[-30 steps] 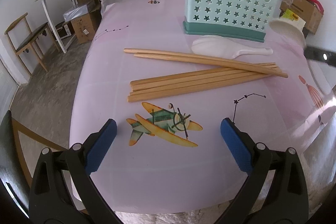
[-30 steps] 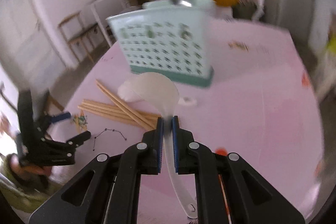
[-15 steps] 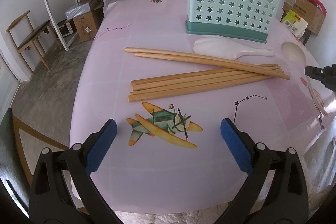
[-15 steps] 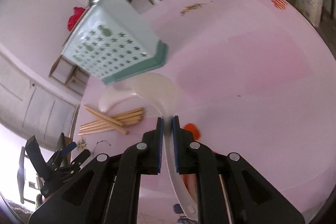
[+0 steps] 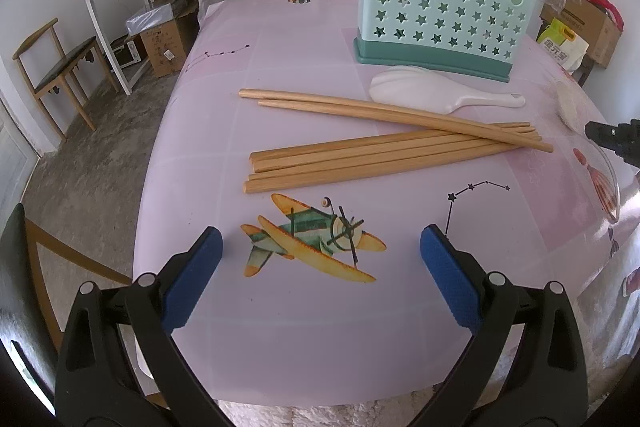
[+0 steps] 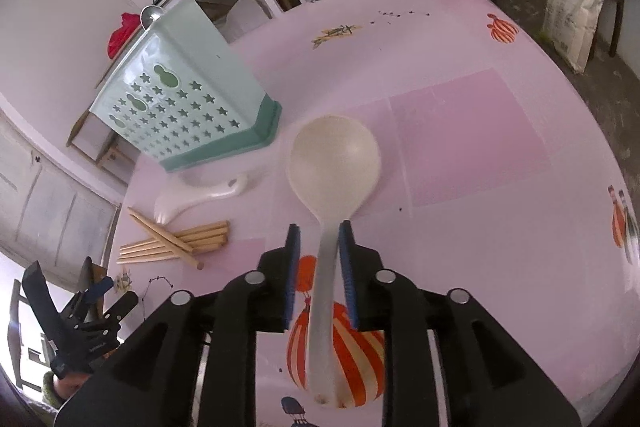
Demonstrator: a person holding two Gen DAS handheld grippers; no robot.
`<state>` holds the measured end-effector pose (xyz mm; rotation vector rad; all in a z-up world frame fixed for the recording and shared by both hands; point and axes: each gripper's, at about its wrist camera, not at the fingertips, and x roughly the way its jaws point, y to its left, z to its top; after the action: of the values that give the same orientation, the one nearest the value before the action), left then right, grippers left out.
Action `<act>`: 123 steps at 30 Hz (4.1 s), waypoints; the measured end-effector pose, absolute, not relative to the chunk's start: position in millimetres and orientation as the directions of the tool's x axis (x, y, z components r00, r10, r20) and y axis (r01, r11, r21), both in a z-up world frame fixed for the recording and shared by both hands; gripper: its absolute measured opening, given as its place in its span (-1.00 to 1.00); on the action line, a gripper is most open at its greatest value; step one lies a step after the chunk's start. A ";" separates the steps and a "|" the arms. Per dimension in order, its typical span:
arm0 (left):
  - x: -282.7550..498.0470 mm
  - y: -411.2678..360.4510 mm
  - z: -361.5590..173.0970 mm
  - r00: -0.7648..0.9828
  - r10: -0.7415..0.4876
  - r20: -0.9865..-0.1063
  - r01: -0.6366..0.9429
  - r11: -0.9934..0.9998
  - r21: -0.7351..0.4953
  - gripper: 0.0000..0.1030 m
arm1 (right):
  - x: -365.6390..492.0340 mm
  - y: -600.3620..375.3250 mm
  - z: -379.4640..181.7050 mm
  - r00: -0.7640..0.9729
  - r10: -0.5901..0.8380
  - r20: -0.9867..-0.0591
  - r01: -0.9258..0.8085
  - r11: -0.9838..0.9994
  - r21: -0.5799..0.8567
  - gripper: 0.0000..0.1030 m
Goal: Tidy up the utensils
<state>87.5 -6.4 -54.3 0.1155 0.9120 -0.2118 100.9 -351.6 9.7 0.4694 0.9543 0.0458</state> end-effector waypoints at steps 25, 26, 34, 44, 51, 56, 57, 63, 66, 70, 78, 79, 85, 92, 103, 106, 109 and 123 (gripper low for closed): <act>131.7 -28.3 7.5 0.669 -0.369 -0.645 0.392 0.913 -0.116 0.23 | 120.9 -378.7 22.6 0.671 0.131 -0.730 0.238 0.894 0.379 -0.30; 136.8 -31.6 7.7 0.664 -0.375 -0.647 0.398 0.910 -0.118 0.15 | 119.5 -374.9 29.1 0.684 0.114 -0.720 0.225 0.907 0.357 -0.30; 171.1 -62.5 -14.6 0.576 -0.362 -0.733 0.400 0.907 -0.133 -0.43 | 140.9 -319.5 55.8 0.682 0.285 -0.673 -0.037 0.933 0.358 -0.30; 157.7 -56.1 -38.8 0.514 -0.367 -0.775 0.374 0.909 -0.182 -0.65 | 225.5 -223.0 22.6 0.388 0.350 -0.853 -0.398 0.898 0.187 -0.30; 147.9 -34.6 -36.3 0.535 -0.390 -0.749 0.366 0.906 -0.211 -0.65 | 242.7 -203.9 13.2 0.257 0.343 -0.904 -0.573 0.807 0.143 -0.29; 141.6 -21.5 -29.6 0.555 -0.393 -0.733 0.348 0.910 -0.224 -0.65 | 240.9 -190.7 13.2 0.219 0.289 -0.932 -0.669 0.740 0.072 -0.29; 140.3 -17.8 -29.1 0.558 -0.391 -0.732 0.342 0.912 -0.227 -0.65 | 239.3 -186.5 13.7 0.222 0.266 -0.938 -0.688 0.725 0.043 -0.33; 127.3 0.2 -31.3 0.568 -0.381 -0.729 0.306 0.921 -0.242 -0.65 | 228.1 -169.2 15.2 0.245 0.203 -0.948 -0.741 0.670 -0.048 -0.60; 126.9 7.4 -31.1 0.574 -0.379 -0.726 0.298 0.922 -0.246 -0.65 | 218.0 -161.1 16.5 0.303 0.151 -0.941 -0.749 0.648 -0.138 -0.63; 128.1 17.8 -32.2 0.582 -0.380 -0.719 0.287 0.923 -0.256 -0.65 | 193.7 -137.1 21.6 0.419 0.079 -0.904 -0.744 0.600 -0.292 -0.76; 124.8 29.2 -35.6 0.588 -0.392 -0.708 0.266 0.920 -0.289 -0.65 | 153.6 -100.8 28.3 0.520 0.015 -0.854 -0.719 0.547 -0.429 -0.99; 124.4 29.8 -35.9 0.587 -0.394 -0.707 0.264 0.919 -0.293 -0.65 | 150.5 -96.4 28.6 0.519 0.020 -0.854 -0.720 0.549 -0.425 -0.99; 122.6 29.0 -36.2 0.586 -0.397 -0.707 0.265 0.918 -0.297 -0.65 | 161.0 -124.4 39.6 0.452 0.099 -0.886 -0.675 0.688 -0.267 -0.77; 121.5 27.8 -39.7 0.577 -0.402 -0.711 0.266 0.915 -0.302 -0.65 | 208.4 -146.0 16.0 0.251 0.234 -0.939 -0.661 0.750 0.010 -0.22; 124.5 32.3 -43.0 0.575 -0.390 -0.719 0.248 0.921 -0.300 -0.65 | 181.2 -106.0 5.3 0.386 0.124 -0.914 -0.750 0.619 -0.233 -0.56; 125.0 33.7 -44.1 0.573 -0.391 -0.720 0.244 0.920 -0.305 -0.65 | 152.7 -86.2 -1.4 0.520 0.036 -0.853 -0.739 0.520 -0.428 -0.57; 124.6 33.7 -44.3 0.575 -0.389 -0.720 0.245 0.921 -0.302 -0.65 | 130.2 -64.2 -12.0 0.628 -0.029 -0.777 -0.703 0.407 -0.583 -0.59; 121.4 37.6 -43.3 0.586 -0.382 -0.715 0.231 0.924 -0.304 -0.65 | 97.0 -50.6 -14.7 0.763 -0.072 -0.643 -0.615 0.225 -0.755 -0.86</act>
<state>121.4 37.6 -43.3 -0.1862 0.8749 -0.3595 97.0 -50.6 -14.7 -1.3087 0.6382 0.4115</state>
